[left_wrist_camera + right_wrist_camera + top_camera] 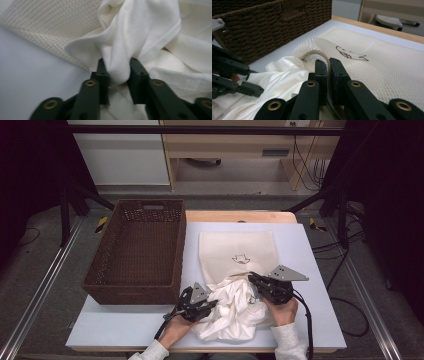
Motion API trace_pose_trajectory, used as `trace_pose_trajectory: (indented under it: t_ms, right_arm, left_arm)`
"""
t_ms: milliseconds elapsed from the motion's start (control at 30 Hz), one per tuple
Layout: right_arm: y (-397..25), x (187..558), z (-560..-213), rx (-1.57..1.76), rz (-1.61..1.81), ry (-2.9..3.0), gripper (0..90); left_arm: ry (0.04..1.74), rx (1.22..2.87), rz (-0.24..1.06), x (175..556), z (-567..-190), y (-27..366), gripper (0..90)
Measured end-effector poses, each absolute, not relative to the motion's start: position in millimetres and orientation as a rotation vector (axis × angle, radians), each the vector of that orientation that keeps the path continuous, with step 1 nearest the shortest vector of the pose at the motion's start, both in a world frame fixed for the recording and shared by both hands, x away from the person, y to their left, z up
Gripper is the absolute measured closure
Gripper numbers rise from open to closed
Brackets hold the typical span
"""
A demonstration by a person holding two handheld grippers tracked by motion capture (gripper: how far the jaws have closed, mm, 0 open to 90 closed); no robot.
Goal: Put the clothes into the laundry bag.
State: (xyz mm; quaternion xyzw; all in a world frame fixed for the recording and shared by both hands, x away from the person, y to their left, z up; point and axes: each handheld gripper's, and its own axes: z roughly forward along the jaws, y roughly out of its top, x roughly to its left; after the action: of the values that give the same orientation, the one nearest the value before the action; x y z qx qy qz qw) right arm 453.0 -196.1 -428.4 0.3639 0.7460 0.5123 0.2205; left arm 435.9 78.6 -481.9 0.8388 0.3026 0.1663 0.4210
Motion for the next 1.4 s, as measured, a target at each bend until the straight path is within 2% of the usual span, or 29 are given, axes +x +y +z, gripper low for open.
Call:
trace_pose_trajectory:
  t_ms: [33,100,233,367,433,600,767,900,1067,1133,1267,1400]
  right_arm:
    - [-196.0,452.7,-428.3,1.005,1.413,2.061,85.1]
    - [-196.1,452.5,-428.1,1.005,1.412,2.06,84.9]
    - [-196.3,453.1,-428.2,1.006,1.417,2.057,84.5]
    - [-195.5,453.2,-428.6,1.01,1.421,2.055,84.6]
    - [-195.7,452.7,-428.3,1.011,1.42,2.054,85.4]
    - [-199.4,452.1,-426.3,1.019,1.422,2.038,86.0]
    - [-206.4,451.0,-422.6,1.036,1.464,2.006,86.5]
    - [-203.3,448.9,-419.2,1.007,1.467,2.012,86.6]
    - [-200.8,449.2,-420.5,1.006,1.462,2.022,86.6]
    - [-201.2,449.5,-420.9,1.011,1.469,2.025,86.6]
    - [-200.7,449.7,-422.0,1.007,1.464,2.027,86.4]
    - [-200.0,450.0,-422.5,1.013,1.458,2.027,86.5]
  left_arm:
    - [0.757,2.094,0.433,434.0,-480.7,78.0,78.9]
    - [0.742,2.045,0.437,429.6,-474.4,79.9,82.2]
    - [0.667,1.933,0.408,420.2,-449.2,78.5,83.0]
    - [0.601,1.894,0.408,418.5,-430.6,55.9,83.5]
    - [0.576,1.93,0.435,422.1,-426.8,31.8,83.5]
    - [0.585,1.997,0.529,434.4,-430.5,-0.8,83.5]
    - [0.656,2.064,0.535,452.9,-439.4,-2.9,83.5]
    - [0.727,2.115,0.638,470.1,-452.9,-6.9,83.3]
    - [0.732,2.091,0.584,481.2,-458.6,-3.8,80.9]
    - [0.724,2.08,0.58,476.3,-455.4,0.1,74.6]
    - [0.702,2.085,0.545,461.5,-441.6,15.1,48.0]
    - [0.655,2.093,0.516,435.8,-431.1,37.3,35.4]
